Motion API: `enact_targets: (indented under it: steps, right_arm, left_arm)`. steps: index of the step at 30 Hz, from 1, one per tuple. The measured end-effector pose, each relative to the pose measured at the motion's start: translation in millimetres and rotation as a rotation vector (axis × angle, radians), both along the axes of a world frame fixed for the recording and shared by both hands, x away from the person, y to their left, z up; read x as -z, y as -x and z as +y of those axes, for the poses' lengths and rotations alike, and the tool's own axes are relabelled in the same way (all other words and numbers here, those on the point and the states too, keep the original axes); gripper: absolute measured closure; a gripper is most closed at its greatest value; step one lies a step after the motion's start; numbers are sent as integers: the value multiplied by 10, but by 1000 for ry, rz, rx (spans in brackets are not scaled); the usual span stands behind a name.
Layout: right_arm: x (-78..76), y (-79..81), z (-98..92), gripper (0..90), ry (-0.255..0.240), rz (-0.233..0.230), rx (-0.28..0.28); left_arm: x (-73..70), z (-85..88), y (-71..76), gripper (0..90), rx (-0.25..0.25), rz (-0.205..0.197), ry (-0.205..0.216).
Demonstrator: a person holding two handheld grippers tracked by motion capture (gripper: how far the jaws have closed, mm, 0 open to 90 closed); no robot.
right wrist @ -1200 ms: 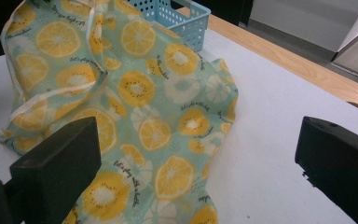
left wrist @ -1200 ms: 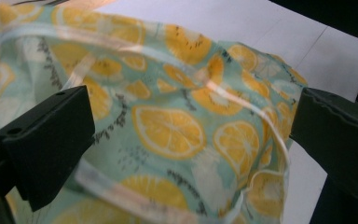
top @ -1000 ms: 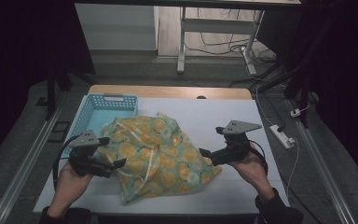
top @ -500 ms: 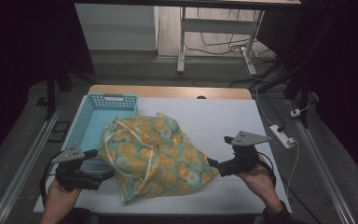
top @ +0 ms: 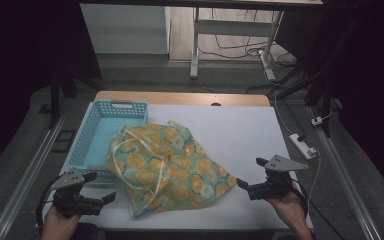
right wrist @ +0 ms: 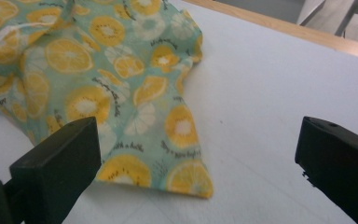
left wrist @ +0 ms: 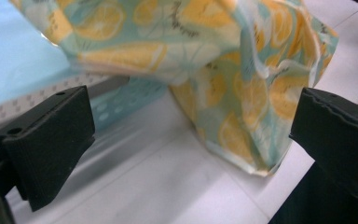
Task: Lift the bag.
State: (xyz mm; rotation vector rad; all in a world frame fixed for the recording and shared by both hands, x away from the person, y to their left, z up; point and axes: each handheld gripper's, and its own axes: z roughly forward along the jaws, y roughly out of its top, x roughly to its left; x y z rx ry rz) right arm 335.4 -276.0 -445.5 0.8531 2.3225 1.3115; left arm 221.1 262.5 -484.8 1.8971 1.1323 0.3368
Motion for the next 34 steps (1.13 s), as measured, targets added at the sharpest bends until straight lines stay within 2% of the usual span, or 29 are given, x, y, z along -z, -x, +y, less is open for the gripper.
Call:
enact_targets:
  steps: [14, 17, 19, 23, 25, 28, 34]
  right_arm:
    - [286, 279, -280, 0, 44, 26, 96]
    - [353, 310, -354, 0, 47, 53, 116]
    - [395, 330, -391, 0, 49, 74, 124]
    - [457, 375, -440, 0, 72, 100, 137]
    - [495, 392, -466, 0, 78, 122, 142]
    - [549, 402, -494, 0, 94, 158, 145]
    - [559, 380, -509, 0, 94, 186, 153]
  left_arm:
    - [234, 82, 73, 0, -42, 44, -6]
    - [273, 73, 75, 0, -44, 58, -19]
    - [302, 64, 73, 0, -46, 71, -42]
    - [353, 47, 66, 0, -48, 102, -70]
    - [351, 45, 68, 0, -51, 99, -71]
    - [358, 42, 59, 0, -55, 116, -79]
    - [366, 51, 31, 0, -54, 137, -66]
